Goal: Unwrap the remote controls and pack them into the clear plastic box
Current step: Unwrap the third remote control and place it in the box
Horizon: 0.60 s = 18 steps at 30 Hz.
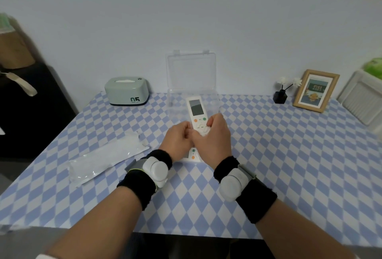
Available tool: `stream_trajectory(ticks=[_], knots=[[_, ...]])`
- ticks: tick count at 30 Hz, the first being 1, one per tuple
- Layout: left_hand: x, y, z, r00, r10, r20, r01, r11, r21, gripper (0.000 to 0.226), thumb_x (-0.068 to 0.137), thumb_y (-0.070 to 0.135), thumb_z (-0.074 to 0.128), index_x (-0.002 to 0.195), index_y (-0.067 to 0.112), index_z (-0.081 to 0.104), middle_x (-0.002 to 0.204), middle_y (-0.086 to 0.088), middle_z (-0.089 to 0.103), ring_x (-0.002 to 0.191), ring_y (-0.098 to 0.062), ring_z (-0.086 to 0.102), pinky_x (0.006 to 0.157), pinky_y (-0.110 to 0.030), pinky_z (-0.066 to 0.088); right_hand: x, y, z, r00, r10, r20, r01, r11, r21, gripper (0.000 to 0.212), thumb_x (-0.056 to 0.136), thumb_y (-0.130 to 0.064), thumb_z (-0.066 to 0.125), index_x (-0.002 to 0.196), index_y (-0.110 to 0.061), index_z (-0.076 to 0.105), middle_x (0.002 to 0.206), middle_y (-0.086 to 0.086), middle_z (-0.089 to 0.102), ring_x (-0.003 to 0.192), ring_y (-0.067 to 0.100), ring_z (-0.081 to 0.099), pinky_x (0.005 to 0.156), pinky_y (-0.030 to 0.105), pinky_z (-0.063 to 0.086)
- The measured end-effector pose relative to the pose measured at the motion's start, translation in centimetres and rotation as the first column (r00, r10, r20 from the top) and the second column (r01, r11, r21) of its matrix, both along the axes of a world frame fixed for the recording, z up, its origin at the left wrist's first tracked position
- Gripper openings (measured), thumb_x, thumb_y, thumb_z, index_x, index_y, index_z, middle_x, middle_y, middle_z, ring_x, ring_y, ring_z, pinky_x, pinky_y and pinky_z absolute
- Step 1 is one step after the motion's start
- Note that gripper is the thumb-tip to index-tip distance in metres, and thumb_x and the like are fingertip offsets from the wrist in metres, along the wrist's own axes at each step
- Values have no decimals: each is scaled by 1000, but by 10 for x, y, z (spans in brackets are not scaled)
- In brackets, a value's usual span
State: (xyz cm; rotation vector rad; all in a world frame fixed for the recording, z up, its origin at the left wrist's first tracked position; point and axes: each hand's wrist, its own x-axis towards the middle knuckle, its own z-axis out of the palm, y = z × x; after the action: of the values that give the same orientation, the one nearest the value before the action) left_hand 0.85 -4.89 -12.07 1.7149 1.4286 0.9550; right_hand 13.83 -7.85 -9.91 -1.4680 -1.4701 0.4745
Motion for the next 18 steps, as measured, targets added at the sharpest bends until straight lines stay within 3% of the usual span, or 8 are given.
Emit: stream_trajectory(ticks=[2,5,8,11,15,18], knots=[[-4,0,3,993,-56,104,62,996,-61,24,90,5,65,103,-13,58,82,-14,61,75,-25,58,89,-57,59,1,1,0,1000,-24,18,23,999,26,40,80,-22,76,92,-13,38,94,3,49,83,20,47,66,26,35],[-12,3,10,935,-80,346,160,965,-208,37,84,13,64,110,-13,61,100,-13,72,95,-38,72,99,-50,58,5,3,2,998,-46,52,44,998,43,42,80,-24,77,91,-15,37,92,2,50,82,20,50,64,26,35],[-9,10,18,859,16,511,133,958,-253,44,86,34,65,123,9,68,124,-9,74,119,-27,69,105,-46,54,4,4,5,996,-40,75,36,998,49,45,79,-28,79,91,-17,37,89,-1,51,79,19,51,55,18,31],[0,17,28,812,102,575,38,973,-226,49,89,52,69,120,14,66,115,-8,77,109,-24,74,95,-42,57,-2,2,4,999,8,50,-11,999,42,45,79,-33,79,89,-20,37,86,-2,53,74,17,51,53,16,30],[9,18,33,854,72,515,3,990,-143,37,100,26,64,123,-4,61,112,-23,75,105,-37,74,97,-55,58,-6,0,0,995,99,-21,-99,995,12,45,77,-31,79,90,-21,37,90,-1,56,77,15,57,54,14,38],[6,19,35,796,109,596,-38,991,-132,30,104,16,54,117,-11,59,105,-26,73,98,-37,73,92,-55,59,5,-1,-1,973,231,-23,-232,971,-56,53,75,-36,83,101,-19,40,94,-9,61,79,4,64,56,16,50]])
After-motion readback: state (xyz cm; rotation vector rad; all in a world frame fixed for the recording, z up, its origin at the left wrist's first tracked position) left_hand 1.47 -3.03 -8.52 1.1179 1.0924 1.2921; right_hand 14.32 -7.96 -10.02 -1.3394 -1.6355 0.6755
